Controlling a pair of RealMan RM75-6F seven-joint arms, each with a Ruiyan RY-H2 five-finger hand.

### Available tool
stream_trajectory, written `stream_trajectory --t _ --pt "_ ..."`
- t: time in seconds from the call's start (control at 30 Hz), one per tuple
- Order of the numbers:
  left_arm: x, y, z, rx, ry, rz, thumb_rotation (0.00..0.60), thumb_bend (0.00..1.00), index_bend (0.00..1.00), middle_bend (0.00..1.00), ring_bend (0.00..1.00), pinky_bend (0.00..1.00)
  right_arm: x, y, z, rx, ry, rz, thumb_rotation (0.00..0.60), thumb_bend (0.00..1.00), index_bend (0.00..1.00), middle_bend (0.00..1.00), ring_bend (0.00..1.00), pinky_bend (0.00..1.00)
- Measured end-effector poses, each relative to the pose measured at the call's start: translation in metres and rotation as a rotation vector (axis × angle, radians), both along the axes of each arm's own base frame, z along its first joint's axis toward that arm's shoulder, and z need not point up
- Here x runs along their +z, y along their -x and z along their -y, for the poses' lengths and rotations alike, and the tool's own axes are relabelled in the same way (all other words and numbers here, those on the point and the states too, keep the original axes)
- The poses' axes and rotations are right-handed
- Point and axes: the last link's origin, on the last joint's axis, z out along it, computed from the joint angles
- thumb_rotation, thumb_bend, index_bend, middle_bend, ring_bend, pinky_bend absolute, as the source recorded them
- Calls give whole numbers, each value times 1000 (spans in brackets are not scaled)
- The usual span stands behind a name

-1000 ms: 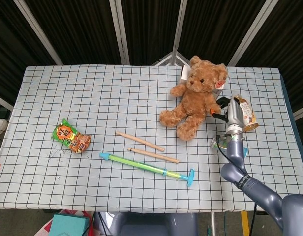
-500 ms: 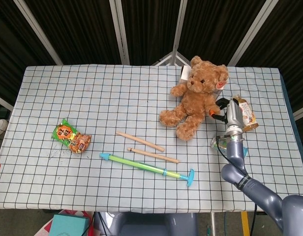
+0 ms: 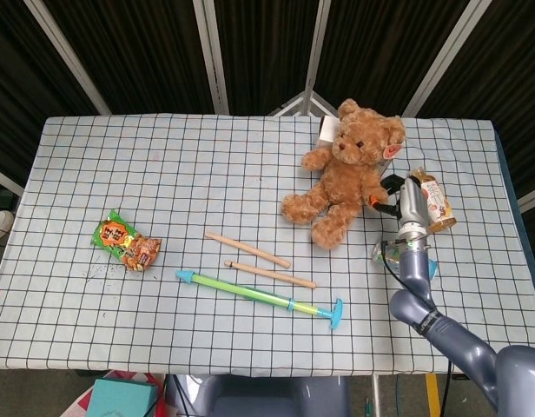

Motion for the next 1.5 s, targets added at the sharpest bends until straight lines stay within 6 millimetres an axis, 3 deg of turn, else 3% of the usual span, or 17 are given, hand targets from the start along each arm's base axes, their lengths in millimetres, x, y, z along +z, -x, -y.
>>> stream_trajectory --t 0.37,0.43,0.5,0.57,0.67,1.2,1.5 --pt "0 0 0 -1 1 1 600 310 183 0 0 118 -1 9 -5 -22 -38 -15 600 458 549 554 438 0" --pt "0 0 0 3 2 2 600 310 184 0 0 118 1 10 -5 -19 -44 -39 600 459 489 518 399 0" --pt "0 1 0 4 3 4 600 310 183 0 0 118 3 10 -4 -13 -45 -55 600 441 361 430 322 0" --pt "0 1 -1 5 3 4 600 310 183 0 0 118 4 8 -5 -5 -50 -59 600 381 232 326 237 0" --pt "0 1 -1 5 3 4 600 310 183 0 0 118 4 7 -6 10 -76 -70 600 287 124 207 156 0" --pt "0 1 -1 5 5 7 600 310 183 0 0 118 25 -1 -21 42 -117 -58 600 251 87 155 134 0" --pt "0 1 0 0 9 15 600 310 184 0 0 118 70 32 -65 -9 -143 -153 600 251 87 158 187 0"
